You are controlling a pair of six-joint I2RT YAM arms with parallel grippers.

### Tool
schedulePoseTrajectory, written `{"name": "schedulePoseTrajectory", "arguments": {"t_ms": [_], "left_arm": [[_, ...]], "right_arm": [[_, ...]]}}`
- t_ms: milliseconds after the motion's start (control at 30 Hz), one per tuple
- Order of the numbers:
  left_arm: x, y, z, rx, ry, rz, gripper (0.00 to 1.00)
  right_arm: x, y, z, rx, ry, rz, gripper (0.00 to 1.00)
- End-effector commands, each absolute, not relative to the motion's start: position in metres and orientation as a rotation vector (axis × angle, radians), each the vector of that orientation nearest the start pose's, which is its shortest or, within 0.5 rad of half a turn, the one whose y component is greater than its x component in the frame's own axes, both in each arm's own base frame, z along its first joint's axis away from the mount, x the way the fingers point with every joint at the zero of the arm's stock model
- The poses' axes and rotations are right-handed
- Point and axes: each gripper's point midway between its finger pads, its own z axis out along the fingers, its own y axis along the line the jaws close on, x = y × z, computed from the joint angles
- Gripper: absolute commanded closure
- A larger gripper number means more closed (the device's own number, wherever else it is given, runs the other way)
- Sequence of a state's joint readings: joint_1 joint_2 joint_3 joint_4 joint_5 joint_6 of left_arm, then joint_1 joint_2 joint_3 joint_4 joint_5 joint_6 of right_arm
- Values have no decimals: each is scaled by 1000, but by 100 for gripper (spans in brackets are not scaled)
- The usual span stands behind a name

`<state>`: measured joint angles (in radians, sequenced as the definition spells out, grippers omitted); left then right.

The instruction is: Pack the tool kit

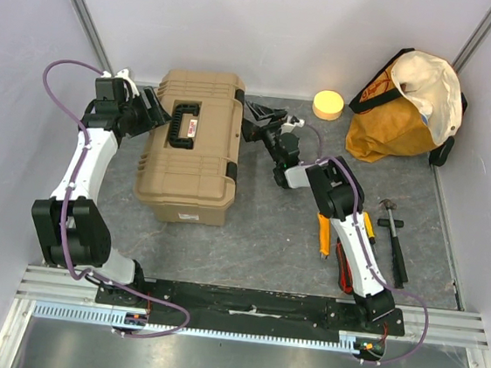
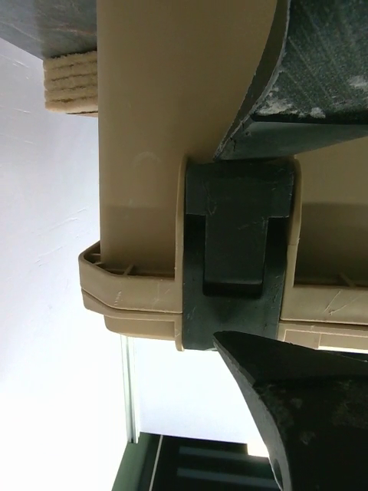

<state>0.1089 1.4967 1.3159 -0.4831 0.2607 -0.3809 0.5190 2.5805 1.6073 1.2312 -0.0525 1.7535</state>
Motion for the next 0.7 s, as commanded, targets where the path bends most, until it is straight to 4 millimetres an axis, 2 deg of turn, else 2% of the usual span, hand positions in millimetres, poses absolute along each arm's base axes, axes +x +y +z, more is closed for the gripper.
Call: {"name": "schedulePoseTrajectory", "arguments": {"t_ms": [0, 100, 233, 400, 667], "left_arm": [[409, -35, 185, -364, 2337, -510, 19], [408, -35, 183, -368, 2342, -514, 19], [407, -36, 181, -365, 2349, -514, 19], [406, -35, 179, -374, 2355, -510, 19], [406, -32, 176, -389, 2366, -484, 20]], "right_arm": [[533, 365, 240, 729, 1046, 2137, 9], [530, 362, 253, 706, 1014, 2151, 18], [531, 359, 255, 699, 1034, 2103, 32], [537, 356, 245, 731, 1130, 1980, 39], [540, 351, 245, 740, 1159, 1918, 50]]}}
